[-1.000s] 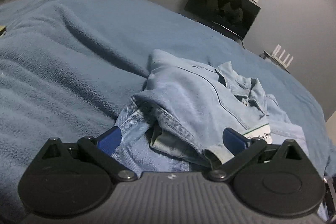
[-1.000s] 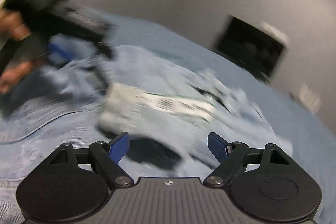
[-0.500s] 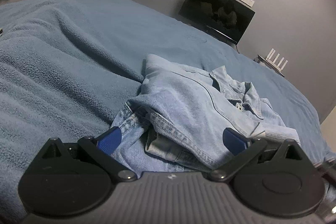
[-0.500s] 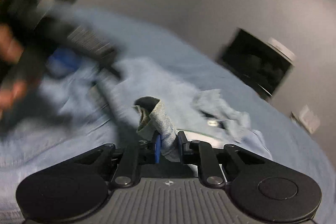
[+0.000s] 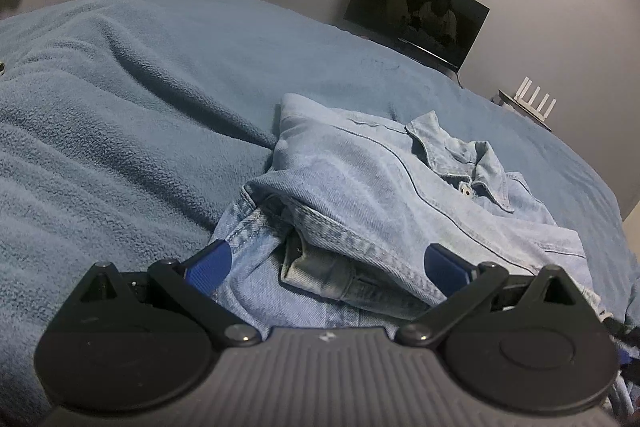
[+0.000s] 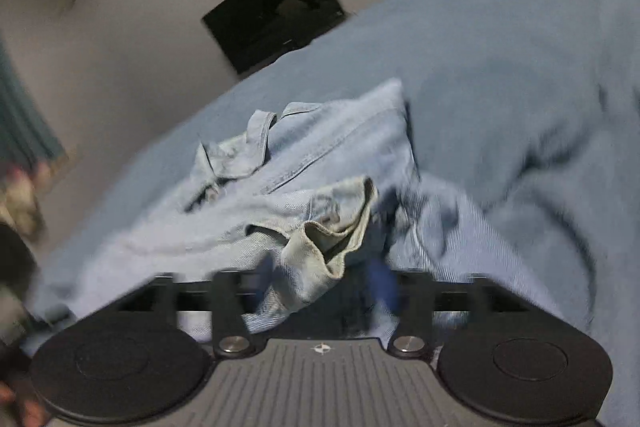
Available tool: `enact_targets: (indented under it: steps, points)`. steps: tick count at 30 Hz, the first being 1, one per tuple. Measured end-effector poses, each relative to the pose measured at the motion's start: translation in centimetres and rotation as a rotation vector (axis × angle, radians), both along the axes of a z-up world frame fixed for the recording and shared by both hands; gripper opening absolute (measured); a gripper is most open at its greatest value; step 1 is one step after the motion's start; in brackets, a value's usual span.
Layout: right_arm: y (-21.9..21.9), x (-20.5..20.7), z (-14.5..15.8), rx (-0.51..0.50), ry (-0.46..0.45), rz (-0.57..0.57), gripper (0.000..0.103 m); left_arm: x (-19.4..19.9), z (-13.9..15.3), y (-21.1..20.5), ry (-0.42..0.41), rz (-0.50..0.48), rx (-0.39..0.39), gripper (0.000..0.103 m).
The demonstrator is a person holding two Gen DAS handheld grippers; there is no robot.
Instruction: Fold large clothes
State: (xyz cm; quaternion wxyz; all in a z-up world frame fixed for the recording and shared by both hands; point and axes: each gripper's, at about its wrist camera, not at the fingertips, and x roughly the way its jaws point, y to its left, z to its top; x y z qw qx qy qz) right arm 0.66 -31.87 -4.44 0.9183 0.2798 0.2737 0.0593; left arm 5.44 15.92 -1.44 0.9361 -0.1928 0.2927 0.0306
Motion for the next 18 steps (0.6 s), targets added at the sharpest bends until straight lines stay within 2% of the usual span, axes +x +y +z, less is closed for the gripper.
enact_targets:
  steps: [2,6,8,9,10,12,15,17,18]
  points:
    - [-0.6,0.2,-0.8,0.053,0.002,-0.011,0.072,0.1,0.0,0.0,0.004,0.000,0.004,0.103]
    - [-1.0,0.5,-1.4,0.069,0.034,0.005,0.071,0.3,-0.2,-0.3,0.017,-0.004,0.023,0.103]
    - [-0.4,0.5,-1.2,0.092,0.041,0.033,0.064,0.4,-0.4,-0.5,0.025,-0.009,0.035,0.103]
    - [-0.1,0.8,-0.9,0.080,0.038,0.043,0.048,0.4,-0.4,-0.6,0.029,-0.012,0.041,0.103]
    - [0.4,1.3,-0.5,0.042,0.025,0.051,0.024,0.4,-0.5,-0.7,0.031,-0.016,0.047,0.103]
    - [1.4,1.0,1.2,-0.065,-0.050,0.056,0.020,0.4,-0.5,-0.8,0.031,-0.018,0.053,0.103]
    - [2.9,-0.1,4.2,-0.229,-0.214,0.037,0.017,0.5,-0.5,-0.8,0.033,-0.020,0.051,0.103]
    - [3.5,-0.2,5.1,-0.290,-0.251,0.023,0.017,0.5,-0.5,-0.9,0.038,-0.021,0.055,0.103]
    - [3.7,0.2,5.1,-0.315,-0.237,0.021,0.018,0.6,-0.5,-1.0,0.041,-0.022,0.060,0.103]
